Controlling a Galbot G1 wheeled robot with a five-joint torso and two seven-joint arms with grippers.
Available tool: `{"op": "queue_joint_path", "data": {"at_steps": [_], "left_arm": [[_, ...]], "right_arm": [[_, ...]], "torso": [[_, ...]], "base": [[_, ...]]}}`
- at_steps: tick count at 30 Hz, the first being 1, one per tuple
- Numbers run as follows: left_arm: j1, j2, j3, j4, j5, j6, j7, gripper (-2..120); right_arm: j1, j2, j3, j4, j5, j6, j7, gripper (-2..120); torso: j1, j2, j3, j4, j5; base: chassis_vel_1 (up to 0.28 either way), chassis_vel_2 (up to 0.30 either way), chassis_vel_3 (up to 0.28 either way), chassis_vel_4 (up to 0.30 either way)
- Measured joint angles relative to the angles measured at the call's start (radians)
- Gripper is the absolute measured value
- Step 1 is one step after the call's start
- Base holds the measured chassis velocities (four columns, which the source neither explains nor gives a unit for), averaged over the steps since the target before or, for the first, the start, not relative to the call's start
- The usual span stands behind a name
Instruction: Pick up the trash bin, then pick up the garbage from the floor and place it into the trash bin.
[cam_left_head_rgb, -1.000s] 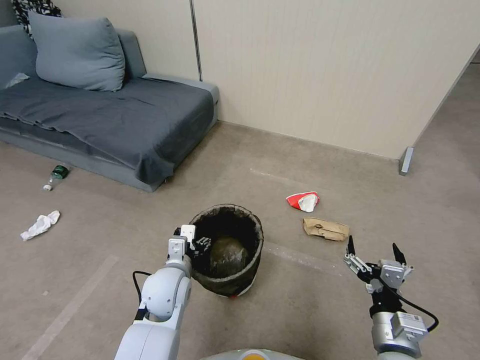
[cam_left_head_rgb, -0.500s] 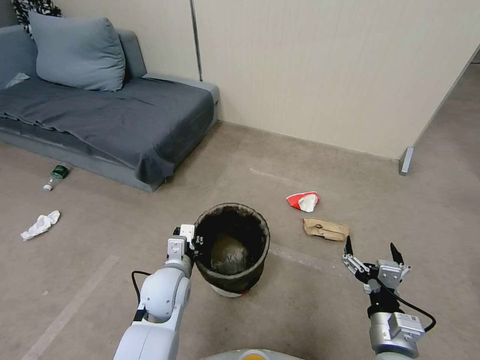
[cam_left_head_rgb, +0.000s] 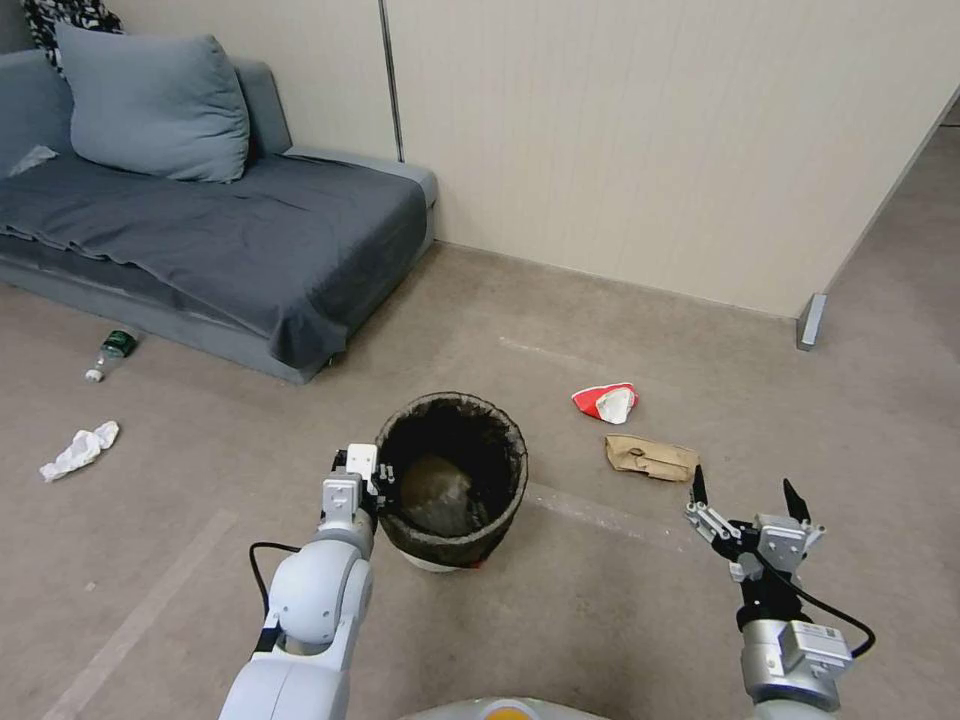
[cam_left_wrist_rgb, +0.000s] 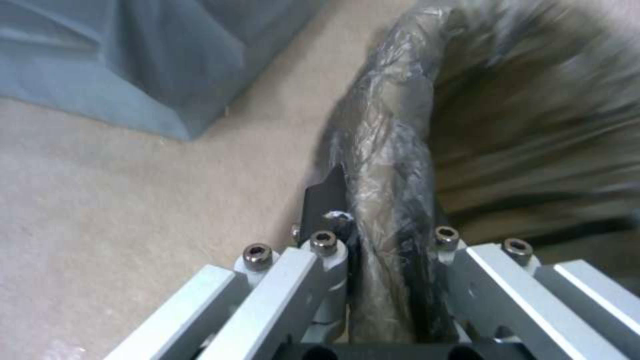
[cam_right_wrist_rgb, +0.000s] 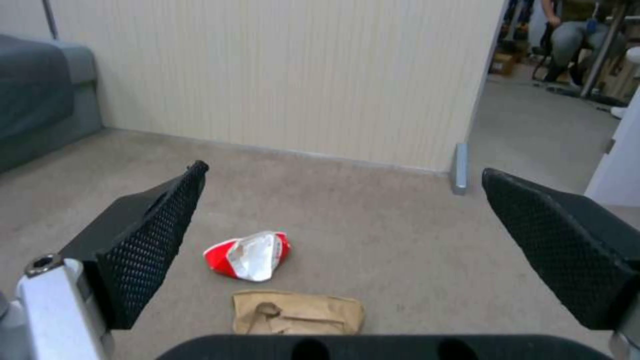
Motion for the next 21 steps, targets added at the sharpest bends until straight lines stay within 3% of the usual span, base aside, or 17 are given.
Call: {"op": "queue_joint_path", "data": {"at_steps": [6,11,21], "left_arm": [[0.028,0.012,-0.028,-0.143,-0.014,0.000,0.017,5],[0.056,0.024,-0.036,-0.218,-0.014,-0.001,0.018,5],[0.121,0.028,-0.050,-0.288,0.011,-0.063,0.044,5]], "right_arm": [[0.006,-0.001,0.004,0.005,0.005,-0.005,0.000,100],[0.007,0.000,0.004,0.013,0.006,-0.007,0.000,100],[0.006,0.003,0.006,0.017,0.006,-0.008,0.000,100]], "torso": [[0.000,0.000,0.000,-0.0004,0.0001],[0.000,0.000,0.000,-0.0002,-0.0003],[0.000,0.000,0.000,-0.0002,-0.0003]], "base": [[0.000,0.000,0.000,0.000],[0.000,0.000,0.000,0.000],[0.000,0.000,0.000,0.000]]}}
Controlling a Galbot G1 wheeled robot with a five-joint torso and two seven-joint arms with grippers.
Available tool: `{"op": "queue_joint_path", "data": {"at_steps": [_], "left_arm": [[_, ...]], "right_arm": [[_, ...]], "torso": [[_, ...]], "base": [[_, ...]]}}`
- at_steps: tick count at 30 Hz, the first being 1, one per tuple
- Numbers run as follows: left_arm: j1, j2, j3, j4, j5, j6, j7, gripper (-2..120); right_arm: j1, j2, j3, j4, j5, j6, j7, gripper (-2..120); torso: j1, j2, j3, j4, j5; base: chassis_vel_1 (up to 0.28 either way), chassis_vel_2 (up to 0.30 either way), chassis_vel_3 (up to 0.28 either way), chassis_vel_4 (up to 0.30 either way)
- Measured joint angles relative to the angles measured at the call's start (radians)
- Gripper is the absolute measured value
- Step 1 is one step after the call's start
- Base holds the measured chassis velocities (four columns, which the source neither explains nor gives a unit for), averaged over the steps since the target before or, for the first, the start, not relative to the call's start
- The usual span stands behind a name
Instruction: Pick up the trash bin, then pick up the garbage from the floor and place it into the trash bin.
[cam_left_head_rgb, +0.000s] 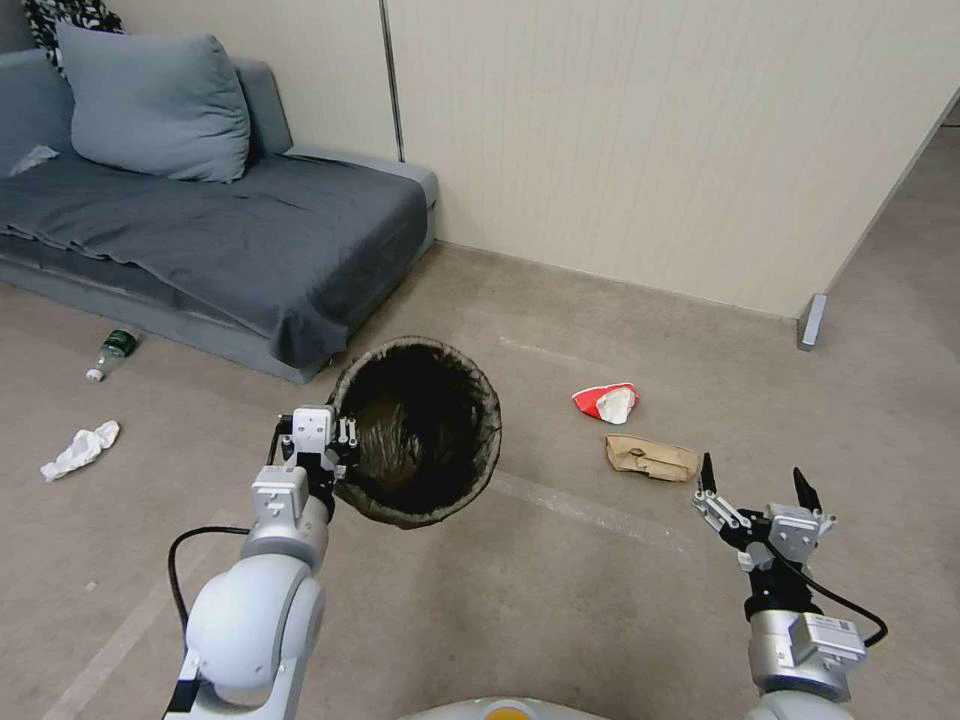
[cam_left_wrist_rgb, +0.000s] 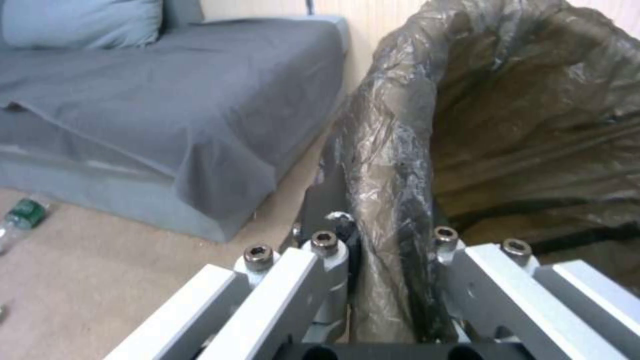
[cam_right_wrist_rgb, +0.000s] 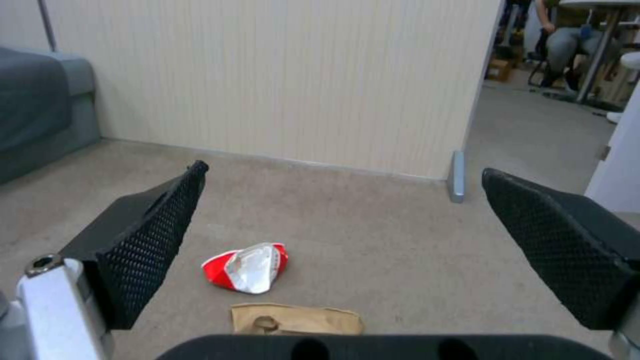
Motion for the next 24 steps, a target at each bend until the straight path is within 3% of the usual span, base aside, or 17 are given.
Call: {"op": "queue_joint_path", "data": {"at_steps": [10,24], "left_arm": [[0.037,-0.007,-0.003,-0.008,0.016,-0.072,0.033,5],[0.034,-0.010,-0.001,0.011,0.021,-0.085,0.040,5]], "right_arm": [[-0.003,0.006,0.001,0.012,0.001,-0.002,0.001,100],[-0.004,0.007,0.003,0.012,0.003,-0.004,0.003,100]], "torso": [[0.000,0.000,0.000,0.0000,0.0001],[0.000,0.000,0.000,0.0000,0.0001]], "base": [[0.000,0.000,0.000,0.000],[-0.012,-0.016,-0.013,-0.014]]}}
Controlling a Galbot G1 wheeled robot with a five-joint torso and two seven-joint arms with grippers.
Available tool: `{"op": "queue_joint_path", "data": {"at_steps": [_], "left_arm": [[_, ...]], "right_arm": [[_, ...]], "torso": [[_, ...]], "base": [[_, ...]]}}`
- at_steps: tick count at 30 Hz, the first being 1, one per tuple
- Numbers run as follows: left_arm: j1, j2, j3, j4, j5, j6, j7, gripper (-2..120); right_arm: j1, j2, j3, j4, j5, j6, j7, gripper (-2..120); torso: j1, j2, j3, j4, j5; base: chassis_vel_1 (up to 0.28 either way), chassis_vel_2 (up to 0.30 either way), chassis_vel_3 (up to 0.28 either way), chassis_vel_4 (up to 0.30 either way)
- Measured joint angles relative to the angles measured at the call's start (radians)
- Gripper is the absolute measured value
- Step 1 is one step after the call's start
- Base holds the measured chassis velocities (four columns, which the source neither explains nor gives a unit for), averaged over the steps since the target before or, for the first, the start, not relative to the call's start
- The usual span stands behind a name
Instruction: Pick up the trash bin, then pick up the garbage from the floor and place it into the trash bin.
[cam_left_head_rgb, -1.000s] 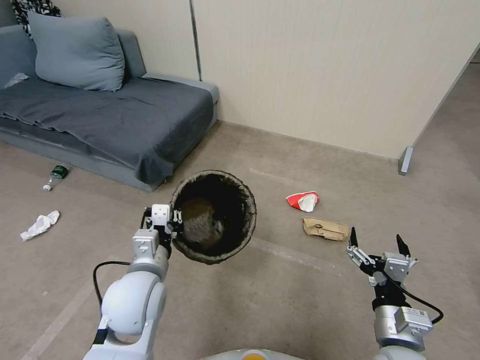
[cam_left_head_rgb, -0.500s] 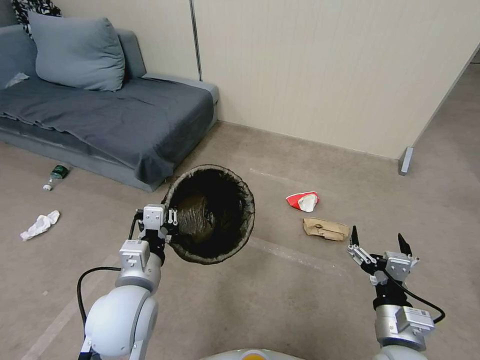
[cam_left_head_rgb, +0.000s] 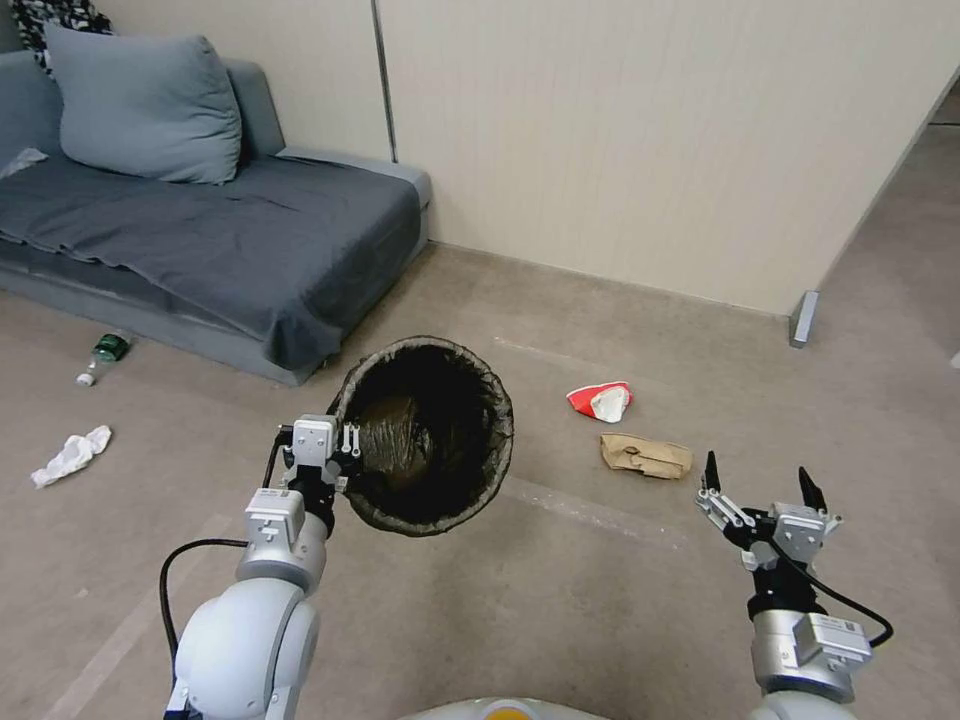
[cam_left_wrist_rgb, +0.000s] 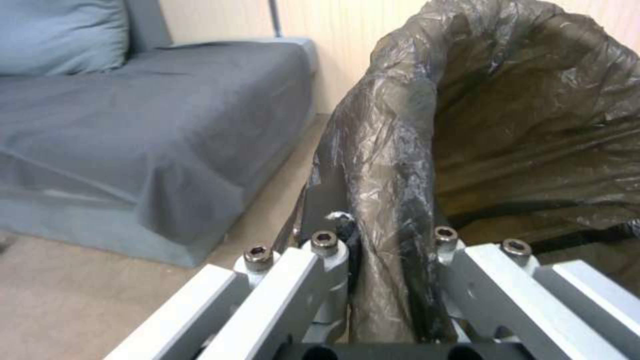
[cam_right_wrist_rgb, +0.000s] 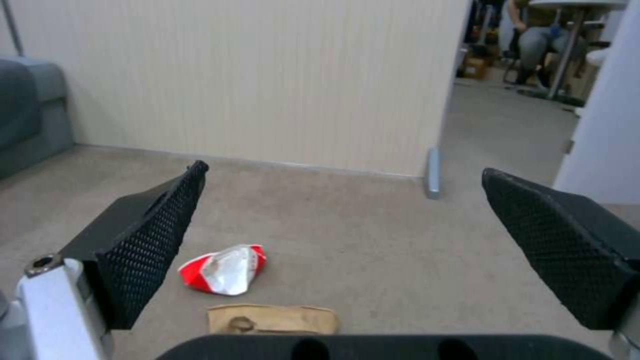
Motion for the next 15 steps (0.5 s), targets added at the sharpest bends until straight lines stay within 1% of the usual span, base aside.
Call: {"op": "queue_joint_path", "data": {"at_steps": [5,11,15], "left_arm": [[-0.004,-0.001,0.002,0.010,0.002,-0.003,0.003,5],[-0.004,-0.005,0.004,0.016,-0.006,-0.003,0.008,5],[-0.004,-0.006,0.005,0.016,-0.008,-0.001,0.008,5]], "right_arm": [[0.000,-0.001,0.000,-0.002,-0.001,-0.008,0.000,100],[0.000,-0.001,-0.001,-0.005,-0.003,-0.016,-0.001,100],[-0.001,-0.001,-0.001,-0.005,-0.003,-0.016,-0.001,100]], "torso": [[0.000,0.000,0.000,-0.0001,0.0000],[0.000,0.000,0.000,0.0003,0.0000],[0.000,0.000,0.000,0.0001,0.0000]], "base": [[-0.055,-0.056,-0.055,-0.061],[0.000,0.000,0.000,0.000],[0.000,0.000,0.000,0.000]]}}
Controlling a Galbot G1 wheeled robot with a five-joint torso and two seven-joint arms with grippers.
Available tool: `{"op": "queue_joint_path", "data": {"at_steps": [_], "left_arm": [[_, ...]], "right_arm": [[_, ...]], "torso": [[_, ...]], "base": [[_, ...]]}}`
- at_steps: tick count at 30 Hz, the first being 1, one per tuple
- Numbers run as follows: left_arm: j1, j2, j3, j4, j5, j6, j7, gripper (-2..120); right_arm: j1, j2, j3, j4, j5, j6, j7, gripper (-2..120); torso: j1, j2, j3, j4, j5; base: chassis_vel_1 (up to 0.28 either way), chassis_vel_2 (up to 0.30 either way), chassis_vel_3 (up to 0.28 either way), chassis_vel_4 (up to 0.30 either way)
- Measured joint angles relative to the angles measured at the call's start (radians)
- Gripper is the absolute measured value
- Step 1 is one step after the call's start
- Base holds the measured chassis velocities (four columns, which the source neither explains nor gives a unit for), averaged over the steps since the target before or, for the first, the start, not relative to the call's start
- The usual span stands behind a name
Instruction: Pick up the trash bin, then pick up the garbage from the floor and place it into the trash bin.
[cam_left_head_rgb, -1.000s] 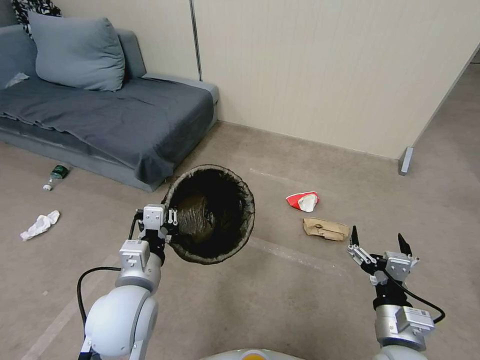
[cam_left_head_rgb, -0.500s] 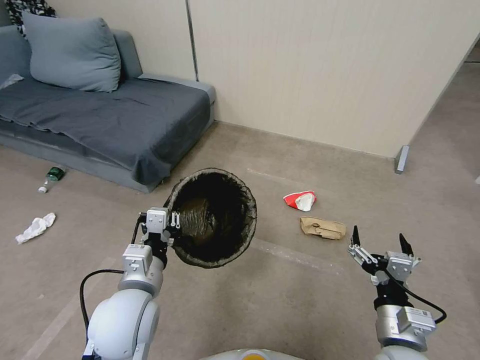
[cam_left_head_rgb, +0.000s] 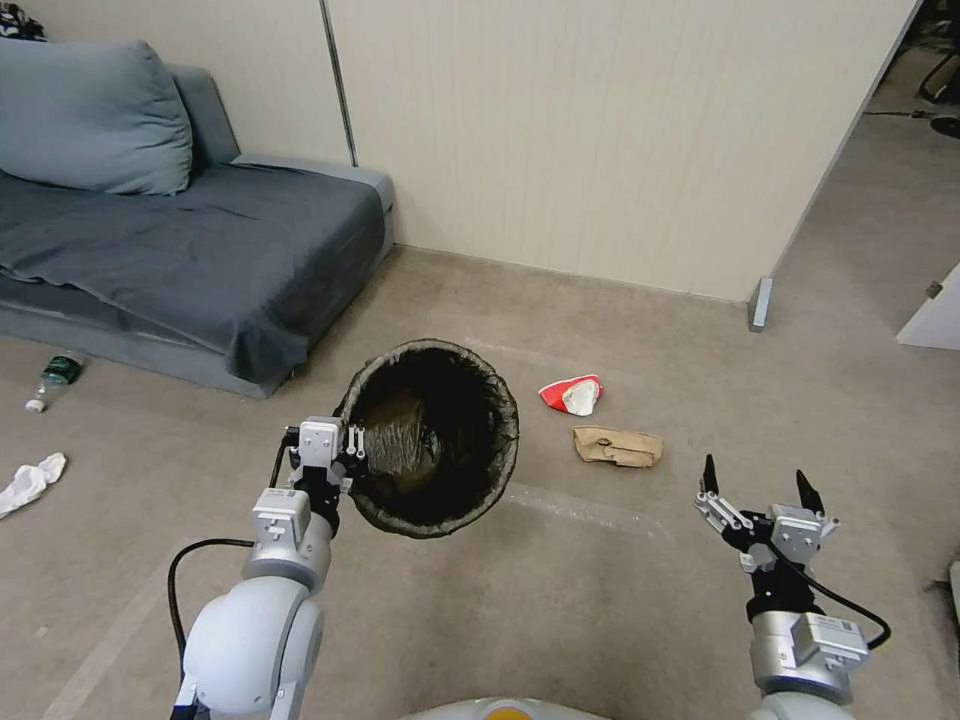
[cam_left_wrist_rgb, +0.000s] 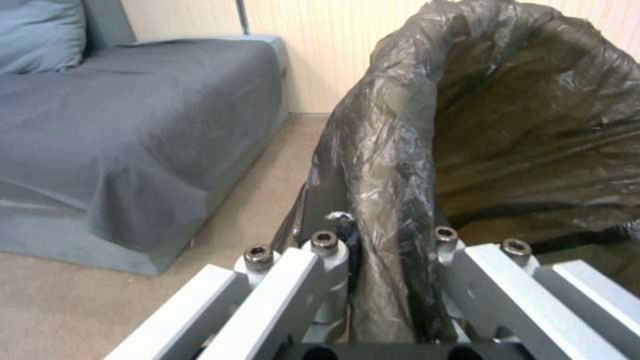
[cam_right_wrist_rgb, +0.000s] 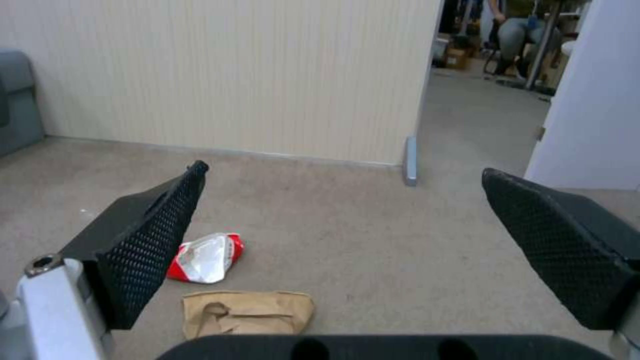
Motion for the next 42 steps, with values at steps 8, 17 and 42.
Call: {"op": "queue_joint_path", "data": {"at_steps": [8,17,42], "left_arm": [[0.004,-0.002,-0.002,0.001,-0.006,0.001,0.001,5],[0.007,0.000,-0.003,0.001,-0.005,0.001,0.005,5],[0.014,0.002,-0.003,-0.004,0.001,0.001,0.018,5]], "right_arm": [[-0.001,-0.002,0.003,0.001,-0.005,0.001,0.000,100],[-0.005,-0.005,0.005,0.000,-0.006,0.002,0.004,100],[-0.006,-0.008,0.002,-0.002,-0.014,-0.002,0.005,100]], "torso": [[0.000,0.000,0.000,0.0000,0.0000],[0.000,0.000,0.000,-0.0001,0.0000],[0.000,0.000,0.000,0.0001,0.0000]], "base": [[0.000,0.000,0.000,0.000],[-0.006,0.002,0.003,-0.001],[-0.164,0.159,0.160,-0.158]]}}
